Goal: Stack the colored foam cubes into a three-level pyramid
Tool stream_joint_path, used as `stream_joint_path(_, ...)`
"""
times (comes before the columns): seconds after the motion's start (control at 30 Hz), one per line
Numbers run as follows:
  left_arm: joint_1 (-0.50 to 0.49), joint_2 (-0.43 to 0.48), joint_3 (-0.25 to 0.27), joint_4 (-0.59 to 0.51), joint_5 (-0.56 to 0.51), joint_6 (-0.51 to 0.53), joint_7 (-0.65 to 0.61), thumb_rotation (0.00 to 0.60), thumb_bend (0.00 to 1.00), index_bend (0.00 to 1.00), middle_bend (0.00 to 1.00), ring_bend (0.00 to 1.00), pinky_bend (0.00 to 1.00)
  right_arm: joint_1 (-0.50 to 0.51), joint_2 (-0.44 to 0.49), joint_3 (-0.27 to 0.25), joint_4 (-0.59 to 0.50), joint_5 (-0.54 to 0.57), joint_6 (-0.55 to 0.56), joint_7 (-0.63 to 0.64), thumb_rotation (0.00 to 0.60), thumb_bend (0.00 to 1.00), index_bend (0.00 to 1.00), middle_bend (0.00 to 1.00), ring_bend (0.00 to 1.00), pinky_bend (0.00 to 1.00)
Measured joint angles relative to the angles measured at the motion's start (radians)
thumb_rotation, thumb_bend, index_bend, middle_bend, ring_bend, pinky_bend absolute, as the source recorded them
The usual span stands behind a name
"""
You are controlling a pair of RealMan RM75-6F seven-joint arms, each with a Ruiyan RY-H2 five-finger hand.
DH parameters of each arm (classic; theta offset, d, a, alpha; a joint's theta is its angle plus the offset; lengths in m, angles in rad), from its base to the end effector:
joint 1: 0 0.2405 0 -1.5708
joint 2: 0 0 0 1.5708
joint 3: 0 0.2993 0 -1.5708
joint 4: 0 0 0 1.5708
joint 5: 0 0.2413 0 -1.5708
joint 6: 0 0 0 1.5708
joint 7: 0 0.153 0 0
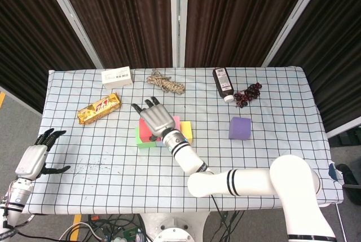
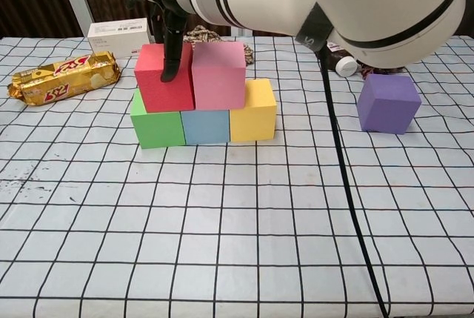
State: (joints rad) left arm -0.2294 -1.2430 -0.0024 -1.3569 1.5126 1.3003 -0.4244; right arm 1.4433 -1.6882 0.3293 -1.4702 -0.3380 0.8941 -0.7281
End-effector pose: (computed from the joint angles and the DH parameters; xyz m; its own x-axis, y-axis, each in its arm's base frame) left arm -0.3910 0.2431 0.0998 0.1356 0.1910 0.9722 0.9900 -0.0644 -0.1254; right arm 0.0893 -0.4224 -0.1035 0.5094 -0.3233 0.7975 -0.7968 -0.5272 0.2952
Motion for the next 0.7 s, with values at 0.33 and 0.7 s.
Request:
stream_joint_path(0.33, -0.001, -0.001, 0.0, 0.002, -0.001, -0.002, -0.003, 0.6, 0.0, 0.12, 0.12, 0.0, 0.1, 0.0, 0.009, -0.007, 0.002, -0.003, -0.007, 0.015, 0.6, 0.09, 0.0, 0.4, 0.08, 0.0)
stream_joint_path(0.7, -0.002, 0.0, -0.001, -0.001, -0.001, -0.002, 0.002, 0.6, 0.0, 0.12, 0.12, 0.0, 0.1, -0.002, 0.017, -0.016, -0.006, -0.006, -0.007, 0.026, 0.6, 0.09, 0.0, 0.4, 0.08, 0.0)
